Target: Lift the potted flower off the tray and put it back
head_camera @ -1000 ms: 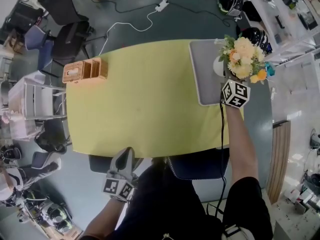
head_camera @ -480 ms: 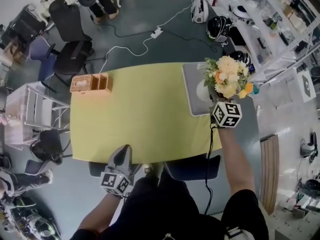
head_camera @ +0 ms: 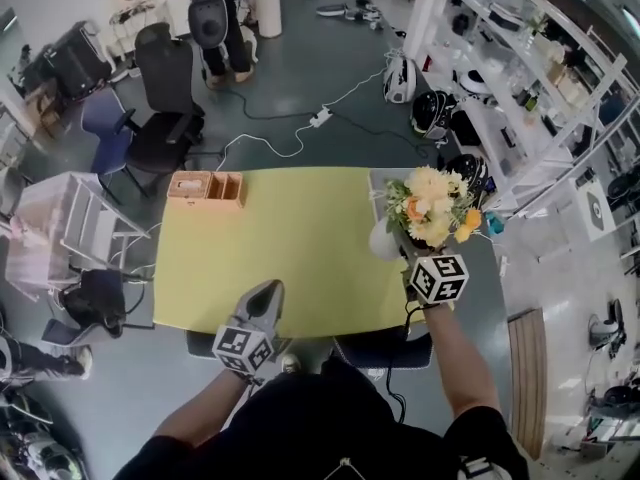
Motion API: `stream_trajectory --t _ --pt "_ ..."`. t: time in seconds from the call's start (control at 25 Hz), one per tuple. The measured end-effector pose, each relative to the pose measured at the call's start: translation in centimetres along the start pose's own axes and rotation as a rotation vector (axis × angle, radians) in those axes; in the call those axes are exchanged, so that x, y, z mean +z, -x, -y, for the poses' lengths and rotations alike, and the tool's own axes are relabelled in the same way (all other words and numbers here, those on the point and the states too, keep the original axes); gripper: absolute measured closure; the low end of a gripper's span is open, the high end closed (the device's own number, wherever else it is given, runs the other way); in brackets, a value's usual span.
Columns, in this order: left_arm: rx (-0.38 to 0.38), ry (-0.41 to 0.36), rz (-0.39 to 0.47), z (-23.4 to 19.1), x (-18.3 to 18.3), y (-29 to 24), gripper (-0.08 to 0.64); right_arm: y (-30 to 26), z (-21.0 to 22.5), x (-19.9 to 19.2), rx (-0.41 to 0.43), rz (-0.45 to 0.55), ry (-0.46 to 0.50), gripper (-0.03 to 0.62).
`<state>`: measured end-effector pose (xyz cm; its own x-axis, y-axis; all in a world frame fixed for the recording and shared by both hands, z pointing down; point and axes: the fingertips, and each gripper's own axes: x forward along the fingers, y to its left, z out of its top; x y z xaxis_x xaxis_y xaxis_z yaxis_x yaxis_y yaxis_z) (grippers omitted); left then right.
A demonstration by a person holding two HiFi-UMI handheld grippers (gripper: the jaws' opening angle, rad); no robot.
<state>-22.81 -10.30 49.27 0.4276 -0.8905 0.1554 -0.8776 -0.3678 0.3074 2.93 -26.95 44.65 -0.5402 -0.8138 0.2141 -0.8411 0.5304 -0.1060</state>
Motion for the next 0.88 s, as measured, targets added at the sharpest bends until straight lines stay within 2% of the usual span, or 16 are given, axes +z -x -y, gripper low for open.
stream_trajectory --t 0.32,0.88 --pt "-0.031 -0.004 0.014 0.0 1.2 1.2 0.552 4.7 -6.4 1.3 0.064 0.012 -0.036 0.374" --pt "-0.108 -0.026 0.033 2.1 3.0 0.2 0.552 9.9 -6.7 1.5 0.020 0.030 -0.061 0.374"
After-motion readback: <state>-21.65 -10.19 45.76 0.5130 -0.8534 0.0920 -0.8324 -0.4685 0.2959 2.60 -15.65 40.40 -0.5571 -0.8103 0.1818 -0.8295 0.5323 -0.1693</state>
